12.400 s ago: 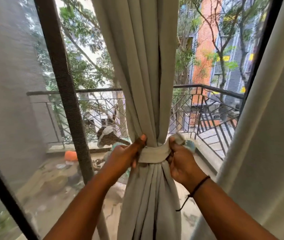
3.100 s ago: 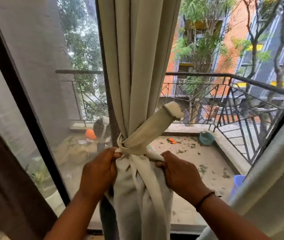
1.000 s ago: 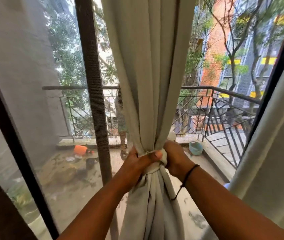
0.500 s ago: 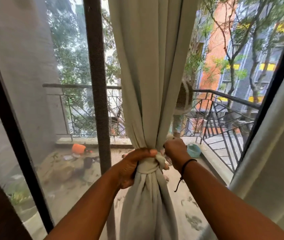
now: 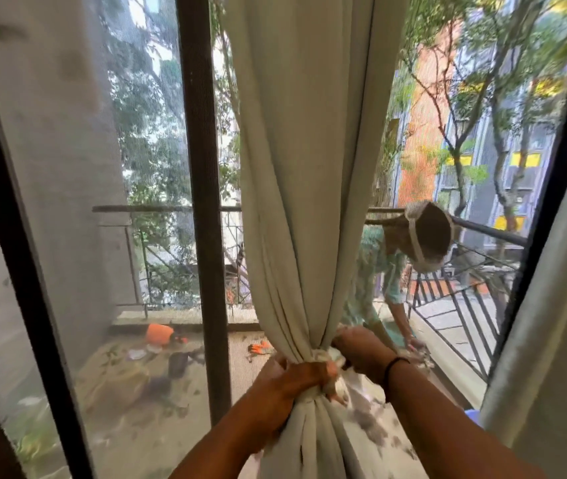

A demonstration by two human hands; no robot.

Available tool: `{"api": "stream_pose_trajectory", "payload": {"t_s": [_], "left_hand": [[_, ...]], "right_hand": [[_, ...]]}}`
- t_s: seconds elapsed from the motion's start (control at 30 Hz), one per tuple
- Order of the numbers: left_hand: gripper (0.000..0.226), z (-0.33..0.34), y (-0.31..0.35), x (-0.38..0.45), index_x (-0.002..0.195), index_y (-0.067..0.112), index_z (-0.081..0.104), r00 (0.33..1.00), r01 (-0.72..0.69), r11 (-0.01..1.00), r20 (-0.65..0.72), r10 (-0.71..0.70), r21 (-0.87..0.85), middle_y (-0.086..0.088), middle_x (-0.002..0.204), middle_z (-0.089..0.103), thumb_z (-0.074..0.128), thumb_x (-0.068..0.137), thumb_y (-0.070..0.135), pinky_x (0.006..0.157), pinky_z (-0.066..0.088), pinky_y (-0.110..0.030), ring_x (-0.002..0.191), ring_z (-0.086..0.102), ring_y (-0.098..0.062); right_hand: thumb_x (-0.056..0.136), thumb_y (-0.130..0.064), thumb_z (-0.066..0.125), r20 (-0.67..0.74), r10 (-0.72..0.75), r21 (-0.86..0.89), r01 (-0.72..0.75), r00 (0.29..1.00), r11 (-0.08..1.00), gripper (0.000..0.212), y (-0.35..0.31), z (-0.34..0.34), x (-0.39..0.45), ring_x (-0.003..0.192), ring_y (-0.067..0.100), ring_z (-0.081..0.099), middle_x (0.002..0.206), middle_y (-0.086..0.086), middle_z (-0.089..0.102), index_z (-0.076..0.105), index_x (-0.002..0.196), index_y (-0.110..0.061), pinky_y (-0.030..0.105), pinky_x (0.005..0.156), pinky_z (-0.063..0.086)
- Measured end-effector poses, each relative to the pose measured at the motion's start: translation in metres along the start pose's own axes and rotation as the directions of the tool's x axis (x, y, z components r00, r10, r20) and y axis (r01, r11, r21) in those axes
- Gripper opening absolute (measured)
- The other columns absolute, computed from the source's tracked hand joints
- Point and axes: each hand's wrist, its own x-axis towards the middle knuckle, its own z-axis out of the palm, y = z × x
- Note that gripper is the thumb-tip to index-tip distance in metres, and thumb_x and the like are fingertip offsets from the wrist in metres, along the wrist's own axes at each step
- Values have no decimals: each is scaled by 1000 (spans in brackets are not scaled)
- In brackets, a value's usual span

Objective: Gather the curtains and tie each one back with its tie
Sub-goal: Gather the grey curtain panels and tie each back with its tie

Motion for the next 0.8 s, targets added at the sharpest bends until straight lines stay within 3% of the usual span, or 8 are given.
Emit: {"api": "stream_pose_trajectory", "payload": {"t_s": [0.07, 0.17, 0.27, 0.4, 0.53, 0.63, 0.73, 0.8], "left_hand": [[51, -9, 4, 1, 99, 11, 70, 998, -41, 993, -34, 45, 115, -5, 83, 73, 77, 60, 43, 72, 51, -25, 79, 68, -15], [60, -10, 13, 2, 106, 22, 65, 975, -113, 952, -152, 161, 283, 7, 92, 73, 80, 58, 56, 70, 48, -10, 83, 67, 3], [68, -13, 33, 6, 111, 22, 53, 893, -290, 949, -322, 315, 125, 11, 87, 73, 83, 52, 36, 63, 54, -16, 77, 69, -1], [37, -12, 107, 7, 108, 33, 49, 653, -594, 757, -385, 652, 273, 9, 93, 61, 64, 75, 40, 63, 51, -23, 72, 59, -2], [30, 0, 183, 22, 112, 29, 50, 474, -613, 596, -362, 803, 519, 7, 93, 56, 60, 86, 40, 59, 46, -13, 68, 56, 2], [15, 13, 206, 47, 98, 21, 60, 465, -540, 608, -396, 792, 582, 5, 87, 64, 52, 95, 34, 73, 48, -23, 83, 62, -13], [20, 6, 210, 57, 94, 16, 62, 521, -567, 776, -611, 597, 275, -4, 88, 67, 46, 98, 27, 81, 50, -32, 88, 63, -24], [21, -26, 210, 57, 93, 11, 65, 563, -571, 819, -696, 447, 64, -14, 90, 68, 50, 96, 25, 82, 54, -41, 85, 65, -28]], "right_hand": [[94, -12, 47, 103, -26, -95, 36, 994, 995, 15, 14, 7, 1, 73, 21, 61, 98, 10, 59, 57, 106, -10, 22, 62, 40], [88, -39, 54, 220, 48, -51, -38, 974, 998, 32, 17, 13, -9, 55, 9, 47, 87, 2, 55, 51, 114, -20, 17, 45, 36], [91, -53, 48, -87, -146, 128, 157, 985, 979, 41, -17, -11, -7, 63, 14, 49, 91, 7, 55, 51, 110, -17, 19, 47, 37], [89, -61, 32, -449, -396, 455, 586, 801, 670, 51, -111, -69, -61, 69, 16, 61, 92, 0, 62, 56, 111, -22, 27, 58, 48], [83, -70, 42, -623, -575, 217, 823, 530, 524, 60, -185, -79, -99, 88, 15, 63, 104, -3, 65, 54, 120, -25, 31, 78, 50], [98, -37, 45, -689, -564, 136, 845, 456, 518, 27, -207, -63, -95, 90, 12, 58, 95, -7, 62, 61, 109, -19, 17, 69, 41], [101, -24, 41, -774, -456, 115, 805, 440, 581, 28, -202, -67, -87, 75, 14, 51, 84, -3, 55, 61, 109, -6, 20, 56, 31], [101, -19, 39, -844, -318, 115, 725, 432, 680, 30, -186, -90, -75, 86, 23, 52, 96, 9, 58, 58, 114, 0, 23, 61, 27]]}}
